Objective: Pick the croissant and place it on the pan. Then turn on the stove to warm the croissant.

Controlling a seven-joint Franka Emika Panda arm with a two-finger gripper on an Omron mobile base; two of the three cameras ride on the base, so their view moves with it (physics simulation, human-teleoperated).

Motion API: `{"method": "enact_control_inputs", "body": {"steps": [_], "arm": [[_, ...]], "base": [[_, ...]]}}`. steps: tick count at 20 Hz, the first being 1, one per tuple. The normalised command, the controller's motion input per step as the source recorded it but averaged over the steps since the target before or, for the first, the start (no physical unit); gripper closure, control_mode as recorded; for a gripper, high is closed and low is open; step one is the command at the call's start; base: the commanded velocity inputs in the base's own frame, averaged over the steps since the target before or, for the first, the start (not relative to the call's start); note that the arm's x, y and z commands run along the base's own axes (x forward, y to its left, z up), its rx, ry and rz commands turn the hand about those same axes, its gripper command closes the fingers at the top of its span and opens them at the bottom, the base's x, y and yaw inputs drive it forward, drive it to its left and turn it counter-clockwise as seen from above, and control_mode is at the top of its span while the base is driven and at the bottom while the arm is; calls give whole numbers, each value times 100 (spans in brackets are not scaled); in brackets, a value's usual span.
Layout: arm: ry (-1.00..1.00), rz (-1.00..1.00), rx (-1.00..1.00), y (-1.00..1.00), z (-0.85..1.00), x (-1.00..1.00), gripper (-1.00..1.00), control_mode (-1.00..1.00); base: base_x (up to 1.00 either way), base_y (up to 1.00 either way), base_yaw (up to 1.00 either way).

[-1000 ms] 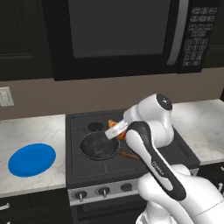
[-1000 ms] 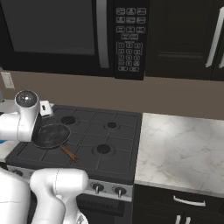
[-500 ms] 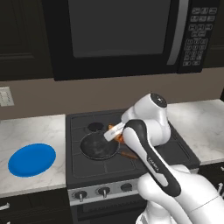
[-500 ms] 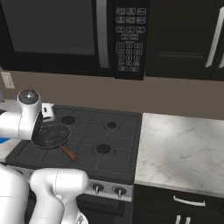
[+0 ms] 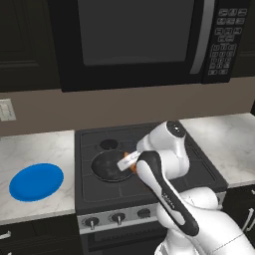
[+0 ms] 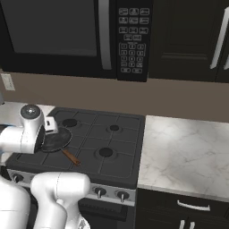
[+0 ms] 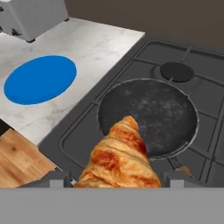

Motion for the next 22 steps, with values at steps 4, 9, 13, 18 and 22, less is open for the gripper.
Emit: {"method": "enact_control_inputs", "body": {"steps": [4, 9, 13, 18, 22], "arm": [[1, -6, 0, -1, -31, 20, 100, -100], [6, -6, 0, 0, -14, 32, 100, -100], [6, -6, 0, 0, -5, 46, 100, -100], [5, -6, 0, 0, -6, 46, 100, -100], [9, -6, 0, 0, -8, 35, 100, -100]], "base": [[0, 0, 0], [0, 0, 0], [0, 0, 0], [0, 0, 0], [0, 0, 0]]}}
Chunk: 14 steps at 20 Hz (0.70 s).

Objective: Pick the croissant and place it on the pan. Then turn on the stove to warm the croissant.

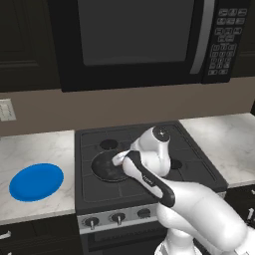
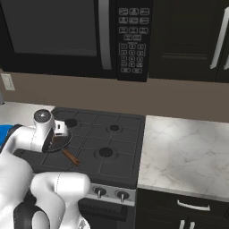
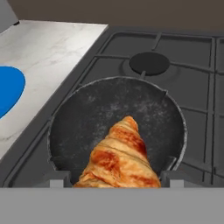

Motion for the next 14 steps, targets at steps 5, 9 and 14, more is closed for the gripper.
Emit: {"method": "enact_control_inputs", "body": {"steps": [5, 9, 14], "arm": [[7, -5, 0, 2, -9, 16, 100, -100], [2, -4, 0, 14, -10, 0, 100, -100], [0, -3, 0, 23, -14, 0, 100, -100]], "base": [[0, 0, 0], [0, 0, 0], [0, 0, 0]]}}
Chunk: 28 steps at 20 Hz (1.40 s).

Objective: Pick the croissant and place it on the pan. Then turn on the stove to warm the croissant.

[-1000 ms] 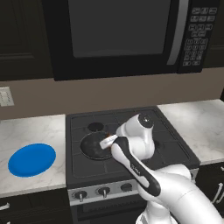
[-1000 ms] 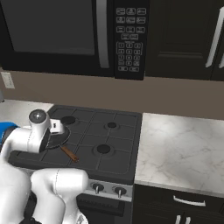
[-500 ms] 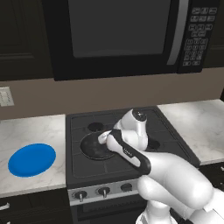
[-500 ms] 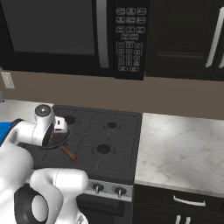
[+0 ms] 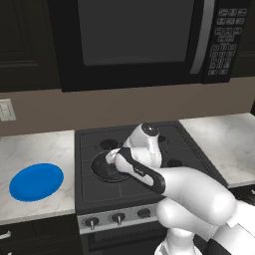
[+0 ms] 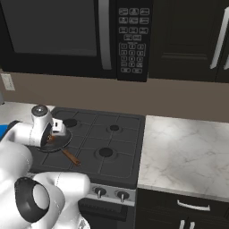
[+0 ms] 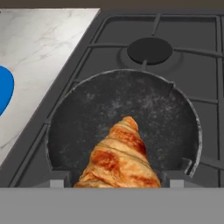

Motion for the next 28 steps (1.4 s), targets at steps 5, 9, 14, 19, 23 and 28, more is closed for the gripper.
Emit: {"method": "enact_control_inputs", "body": {"steps": [5, 9, 14, 19, 23, 28], "arm": [[0, -2, 0, 5, -15, 1, 100, -100], [0, -2, 0, 0, -16, 11, 100, -100], [0, -2, 0, 0, -19, 10, 100, -100], [0, -3, 0, 2, -16, 10, 100, -100], [0, -4, 0, 6, -12, 11, 100, -100], [0, -5, 0, 7, -7, 13, 100, -100]], "base": [[0, 0, 0], [0, 0, 0], [0, 0, 0], [0, 0, 0], [0, 0, 0], [0, 0, 0]]}}
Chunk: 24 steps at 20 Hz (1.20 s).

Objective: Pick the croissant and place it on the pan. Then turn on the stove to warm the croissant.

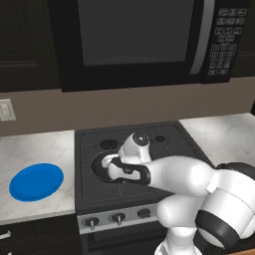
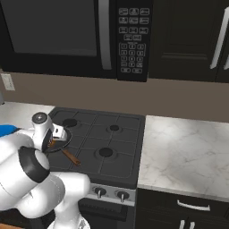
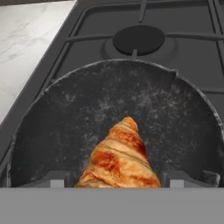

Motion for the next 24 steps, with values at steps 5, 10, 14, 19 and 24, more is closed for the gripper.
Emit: {"method": "enact_control_inputs", "body": {"steps": [5, 10, 14, 19, 24], "arm": [[0, -5, 0, 3, -7, 10, 100, -100], [0, -4, 0, 5, -10, 11, 100, -100], [0, -4, 0, 6, -9, 14, 100, -100], [0, -4, 0, 4, -9, 14, 100, -100], [0, -4, 0, 2, -7, 17, 100, -100]], "base": [[0, 0, 0], [0, 0, 0], [0, 0, 0], [0, 0, 0], [0, 0, 0]]}}
